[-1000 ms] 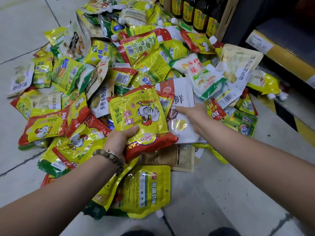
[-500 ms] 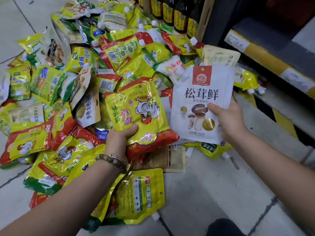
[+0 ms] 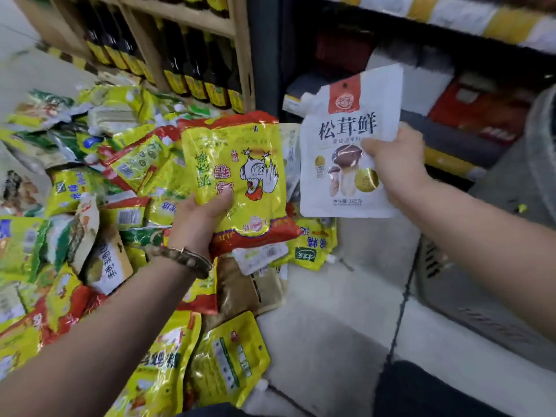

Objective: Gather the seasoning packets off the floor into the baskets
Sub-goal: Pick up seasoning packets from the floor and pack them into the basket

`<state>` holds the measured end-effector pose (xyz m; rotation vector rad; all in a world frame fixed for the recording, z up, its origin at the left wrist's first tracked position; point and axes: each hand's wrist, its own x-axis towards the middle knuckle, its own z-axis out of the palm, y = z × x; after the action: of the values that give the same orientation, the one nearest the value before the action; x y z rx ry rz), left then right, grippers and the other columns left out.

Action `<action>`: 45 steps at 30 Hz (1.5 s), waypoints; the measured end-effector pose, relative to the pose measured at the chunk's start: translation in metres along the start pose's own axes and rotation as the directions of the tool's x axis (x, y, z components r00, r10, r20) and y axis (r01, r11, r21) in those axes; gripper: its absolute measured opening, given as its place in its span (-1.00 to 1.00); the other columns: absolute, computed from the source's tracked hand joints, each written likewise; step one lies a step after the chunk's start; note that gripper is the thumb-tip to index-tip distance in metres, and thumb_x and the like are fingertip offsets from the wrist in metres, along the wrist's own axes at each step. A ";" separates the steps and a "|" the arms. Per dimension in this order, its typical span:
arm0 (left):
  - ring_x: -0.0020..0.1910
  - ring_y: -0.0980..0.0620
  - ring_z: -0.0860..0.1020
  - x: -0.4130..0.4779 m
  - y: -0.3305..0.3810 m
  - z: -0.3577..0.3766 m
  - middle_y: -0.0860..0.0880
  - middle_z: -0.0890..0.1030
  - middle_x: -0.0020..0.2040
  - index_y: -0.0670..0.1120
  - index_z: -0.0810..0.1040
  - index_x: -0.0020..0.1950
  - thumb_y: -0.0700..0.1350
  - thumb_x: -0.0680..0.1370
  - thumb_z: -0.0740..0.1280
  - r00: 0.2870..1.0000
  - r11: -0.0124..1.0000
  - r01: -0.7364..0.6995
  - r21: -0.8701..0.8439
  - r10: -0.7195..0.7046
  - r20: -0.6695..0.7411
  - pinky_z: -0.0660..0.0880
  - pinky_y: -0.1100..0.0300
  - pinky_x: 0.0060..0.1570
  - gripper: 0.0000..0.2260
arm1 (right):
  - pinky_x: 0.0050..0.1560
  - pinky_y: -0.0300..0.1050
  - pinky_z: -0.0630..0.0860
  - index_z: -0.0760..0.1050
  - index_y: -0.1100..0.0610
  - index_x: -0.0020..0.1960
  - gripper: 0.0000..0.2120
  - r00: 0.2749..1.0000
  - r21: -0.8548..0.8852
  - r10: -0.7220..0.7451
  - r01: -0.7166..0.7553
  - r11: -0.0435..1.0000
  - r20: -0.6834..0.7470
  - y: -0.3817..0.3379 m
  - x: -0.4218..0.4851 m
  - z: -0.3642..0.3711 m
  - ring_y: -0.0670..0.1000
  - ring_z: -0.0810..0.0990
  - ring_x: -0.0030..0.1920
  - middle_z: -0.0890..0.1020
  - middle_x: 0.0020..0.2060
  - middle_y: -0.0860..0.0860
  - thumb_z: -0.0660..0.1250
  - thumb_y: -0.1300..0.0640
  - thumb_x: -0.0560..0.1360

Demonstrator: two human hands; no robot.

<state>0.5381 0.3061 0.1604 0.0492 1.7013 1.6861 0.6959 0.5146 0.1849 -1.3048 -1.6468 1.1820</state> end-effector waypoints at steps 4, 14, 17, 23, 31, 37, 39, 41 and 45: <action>0.12 -0.13 0.56 -0.031 0.046 0.031 -0.07 0.47 0.31 -0.12 0.18 0.49 0.04 0.28 0.55 0.998 0.998 -0.049 -0.046 0.050 0.034 0.53 -0.15 0.07 -0.11 | 0.06 0.11 0.56 0.60 0.23 0.00 -0.82 0.999 -0.031 -0.024 0.023 0.999 -0.044 -0.051 0.000 -0.035 0.15 0.63 0.02 0.67 -0.05 0.16 0.34 0.31 0.40; -0.41 0.10 0.64 -0.116 0.096 0.147 0.07 0.67 -0.37 -0.06 0.56 -0.09 -0.28 0.46 0.37 0.921 0.983 -0.179 -0.036 0.180 0.346 0.54 0.23 -0.50 -0.87 | -0.03 0.05 0.60 0.60 0.24 0.04 -0.75 0.996 0.177 -0.010 0.025 0.984 -0.087 -0.102 -0.006 -0.216 0.14 0.67 -0.06 0.68 -0.06 0.15 0.33 0.39 0.38; -0.38 0.06 0.65 -0.136 0.090 0.209 0.03 0.68 -0.35 -0.08 0.58 -0.15 -0.28 0.43 0.41 0.869 0.991 -0.136 0.006 0.116 0.481 0.59 0.13 -0.43 -0.89 | -0.34 -0.21 0.58 0.62 0.15 -0.23 -0.74 0.980 0.174 0.017 0.018 0.985 -0.200 -0.090 -0.004 -0.295 -0.08 0.67 -0.34 0.69 -0.36 -0.07 0.27 0.44 0.43; -0.13 -0.09 0.65 -0.158 0.046 0.348 -0.13 0.68 -0.10 -0.18 0.61 -0.08 -0.20 0.24 0.55 0.776 0.931 -0.127 0.342 -0.121 0.619 0.56 -0.06 0.03 -0.70 | -0.36 -0.17 0.59 0.54 0.19 -0.10 -0.84 0.892 0.183 0.294 -0.244 0.953 -0.344 -0.008 0.005 -0.413 -0.05 0.65 -0.36 0.69 -0.32 -0.03 0.25 0.39 0.48; 0.29 -0.11 0.45 -0.148 -0.072 0.462 -0.18 0.46 0.32 -0.29 0.38 0.32 -0.13 0.57 0.29 0.855 0.370 -0.393 0.842 -0.191 0.483 0.39 0.17 0.17 -0.62 | 0.01 0.02 0.51 0.51 0.36 0.13 -0.74 0.672 0.150 0.635 -0.633 0.759 -0.381 0.158 0.015 -0.453 0.27 0.59 0.06 0.58 0.09 0.29 0.35 0.35 0.45; 0.27 -0.15 0.42 -0.127 -0.113 0.482 -0.15 0.45 0.32 -0.21 0.34 0.35 -0.28 0.59 0.08 0.860 0.182 -0.488 0.854 -0.069 0.506 0.33 0.06 0.07 -0.67 | 0.05 0.11 0.50 0.42 0.34 0.19 -0.63 0.664 -0.076 0.542 -0.665 0.743 -0.514 0.217 0.035 -0.459 0.27 0.55 0.10 0.56 0.13 0.28 0.42 0.27 0.44; 0.29 -0.22 0.39 -0.114 -0.126 0.479 -0.20 0.33 0.37 -0.20 0.11 0.46 -0.29 0.56 0.14 0.903 0.295 -0.407 0.864 -0.009 0.429 0.36 -0.01 0.09 -0.53 | 0.13 0.10 0.46 0.32 0.29 0.27 -0.56 0.718 -0.257 0.466 -0.650 0.715 -0.517 0.225 0.036 -0.457 0.28 0.50 0.18 0.50 0.20 0.27 0.39 0.27 0.46; 0.34 -0.25 0.32 -0.104 -0.134 0.475 -0.21 0.14 0.45 -0.07 -0.11 0.54 -0.24 0.53 0.26 0.909 0.202 -0.415 0.887 0.055 0.412 0.37 -0.09 0.20 -0.29 | 0.26 0.14 0.39 0.20 0.19 0.40 -0.41 0.790 -0.482 0.347 -0.592 0.646 -0.506 0.226 0.036 -0.452 0.29 0.39 0.28 0.37 0.31 0.25 0.39 0.21 0.46; 0.50 -0.18 -0.05 -0.099 -0.147 0.470 -0.14 -0.17 0.53 0.01 -0.10 0.54 0.15 0.49 0.34 0.860 -0.172 -0.507 0.845 -0.034 0.509 0.15 -0.20 0.37 -0.19 | 0.45 0.17 0.04 -0.03 0.06 0.53 -0.23 0.946 -0.829 0.287 -0.281 0.484 -0.153 0.229 0.032 -0.421 0.14 -0.02 0.52 -0.05 0.53 0.13 0.25 -0.20 0.50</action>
<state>0.9154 0.6366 0.1344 1.4716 2.2960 -0.0543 1.1481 0.6559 0.1055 -2.2508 -2.1770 0.4706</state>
